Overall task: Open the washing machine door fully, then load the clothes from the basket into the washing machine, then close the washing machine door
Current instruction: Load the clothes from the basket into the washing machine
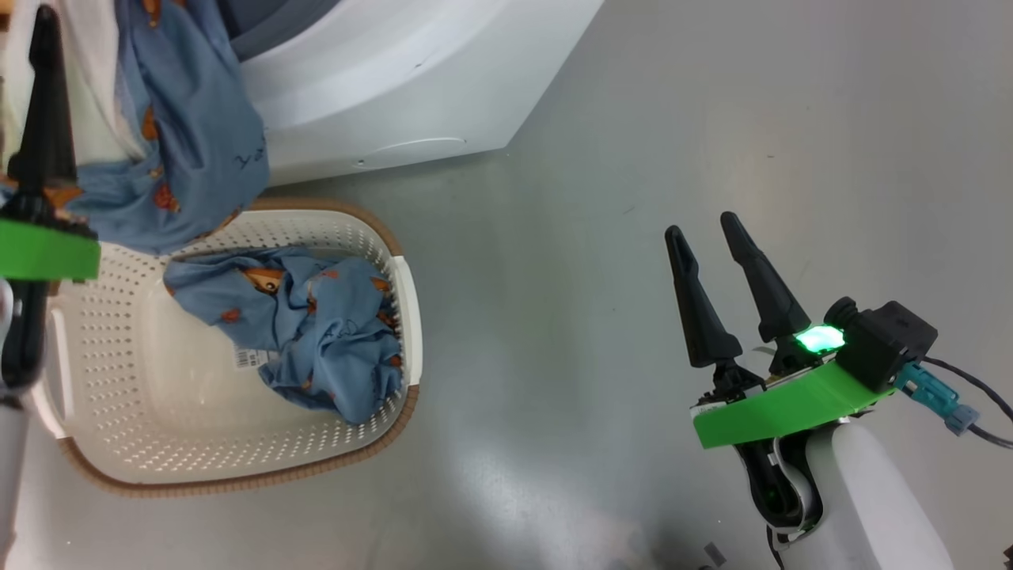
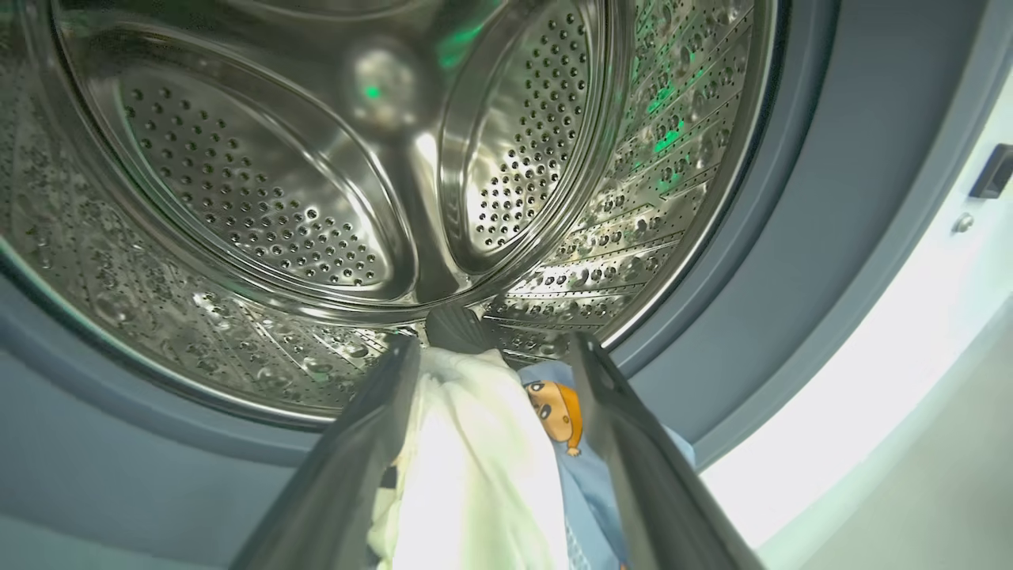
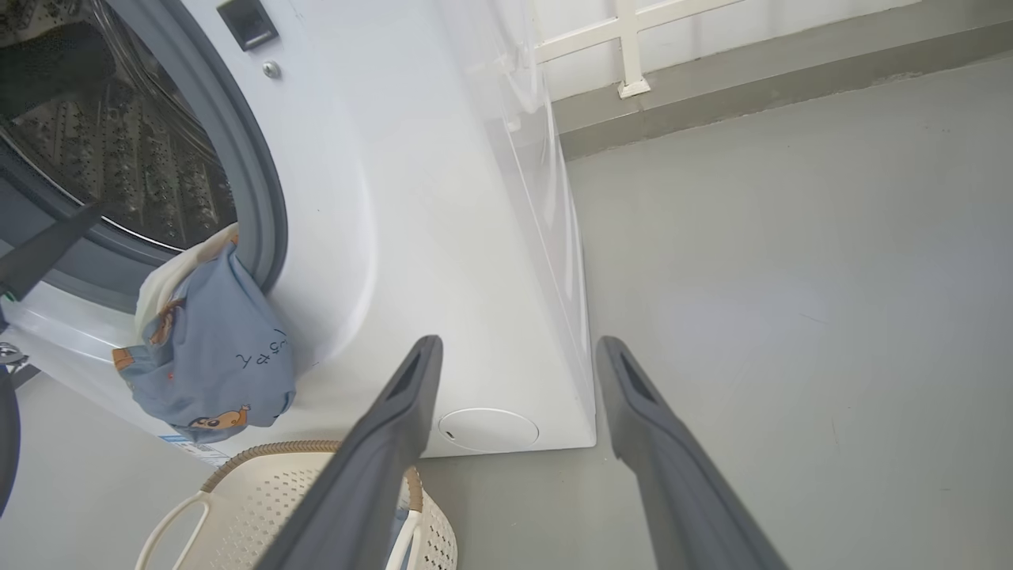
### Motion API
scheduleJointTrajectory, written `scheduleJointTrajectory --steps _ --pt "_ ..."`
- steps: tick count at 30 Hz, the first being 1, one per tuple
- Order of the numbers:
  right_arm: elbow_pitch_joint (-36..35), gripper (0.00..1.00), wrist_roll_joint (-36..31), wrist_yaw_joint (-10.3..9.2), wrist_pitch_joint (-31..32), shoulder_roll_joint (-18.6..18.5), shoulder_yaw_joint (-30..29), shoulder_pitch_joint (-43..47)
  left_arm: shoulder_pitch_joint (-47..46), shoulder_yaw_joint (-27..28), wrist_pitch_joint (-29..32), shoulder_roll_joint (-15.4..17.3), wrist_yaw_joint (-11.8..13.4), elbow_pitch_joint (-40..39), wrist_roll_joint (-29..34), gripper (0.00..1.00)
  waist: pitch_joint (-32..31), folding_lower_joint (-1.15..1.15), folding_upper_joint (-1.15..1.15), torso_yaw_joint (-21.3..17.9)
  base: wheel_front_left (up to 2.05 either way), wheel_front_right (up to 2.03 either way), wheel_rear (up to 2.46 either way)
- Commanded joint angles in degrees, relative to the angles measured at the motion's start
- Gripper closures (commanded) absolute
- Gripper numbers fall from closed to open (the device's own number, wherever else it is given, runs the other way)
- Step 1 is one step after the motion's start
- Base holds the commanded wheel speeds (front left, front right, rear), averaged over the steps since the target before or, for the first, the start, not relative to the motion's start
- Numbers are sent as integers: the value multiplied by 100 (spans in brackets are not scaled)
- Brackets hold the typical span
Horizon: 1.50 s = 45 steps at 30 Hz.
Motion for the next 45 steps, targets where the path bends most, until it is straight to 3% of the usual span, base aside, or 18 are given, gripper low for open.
scheduleJointTrajectory --steps 1,18,30,45 --pt "-107 0 -38 9 -27 9 99 -44 177 289 -45 192 46 -255 33 0 -24 0 0 38 0 0 0" --pt "-151 0 -77 9 -27 9 35 -114 2023 1041 -46 134 -14 -1540 7 0 72 0 0 91 0 0 0" --pt "-174 0 -24 9 -27 9 36 -111 3357 1603 -46 -221 -155 -2296 160 0 76 0 0 80 0 0 0" --pt "-179 0 -100 9 -27 9 -35 -149 3666 1663 -46 -538 -210 -2480 315 0 55 0 0 168 0 0 0"
